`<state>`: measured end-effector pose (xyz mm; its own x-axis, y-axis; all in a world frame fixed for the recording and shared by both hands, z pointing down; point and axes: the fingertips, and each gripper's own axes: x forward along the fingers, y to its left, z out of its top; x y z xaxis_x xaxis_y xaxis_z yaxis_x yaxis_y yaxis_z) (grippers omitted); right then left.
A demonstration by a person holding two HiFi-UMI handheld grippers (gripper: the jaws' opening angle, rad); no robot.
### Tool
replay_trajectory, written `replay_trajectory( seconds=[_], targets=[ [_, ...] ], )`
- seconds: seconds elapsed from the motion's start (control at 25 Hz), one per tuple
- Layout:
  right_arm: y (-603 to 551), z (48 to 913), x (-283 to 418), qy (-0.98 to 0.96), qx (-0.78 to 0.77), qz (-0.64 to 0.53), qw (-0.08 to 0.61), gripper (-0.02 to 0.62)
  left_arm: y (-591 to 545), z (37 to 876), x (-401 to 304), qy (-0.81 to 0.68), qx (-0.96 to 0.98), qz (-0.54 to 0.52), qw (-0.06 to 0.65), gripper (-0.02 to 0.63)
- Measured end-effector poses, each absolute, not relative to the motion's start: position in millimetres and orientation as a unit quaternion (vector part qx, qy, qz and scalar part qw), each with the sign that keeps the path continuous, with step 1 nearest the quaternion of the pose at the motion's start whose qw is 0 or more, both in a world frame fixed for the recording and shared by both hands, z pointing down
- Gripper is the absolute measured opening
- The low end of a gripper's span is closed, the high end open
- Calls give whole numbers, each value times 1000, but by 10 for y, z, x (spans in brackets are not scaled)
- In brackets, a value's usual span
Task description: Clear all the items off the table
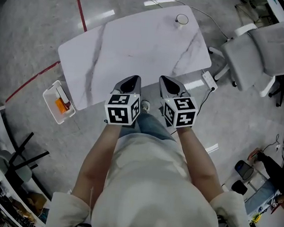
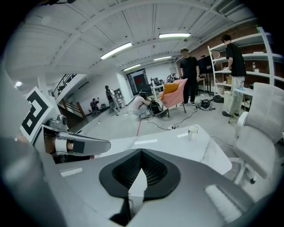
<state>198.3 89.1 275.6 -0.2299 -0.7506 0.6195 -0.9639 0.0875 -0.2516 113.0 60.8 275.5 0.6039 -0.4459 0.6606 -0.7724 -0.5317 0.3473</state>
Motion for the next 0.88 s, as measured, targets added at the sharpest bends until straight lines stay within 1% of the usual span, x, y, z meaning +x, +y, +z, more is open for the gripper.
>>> replay_trajectory(
  seconds=[0.48,0.88],
  targets=[
    [871,2777,2278,-680,632,337,156,-2,476,2776,1500,-315,851,278,315,9],
    [352,2799,2518,-661,650,340,154,-2,0,2867,1719,-279,859,302,306,9]
  ],
)
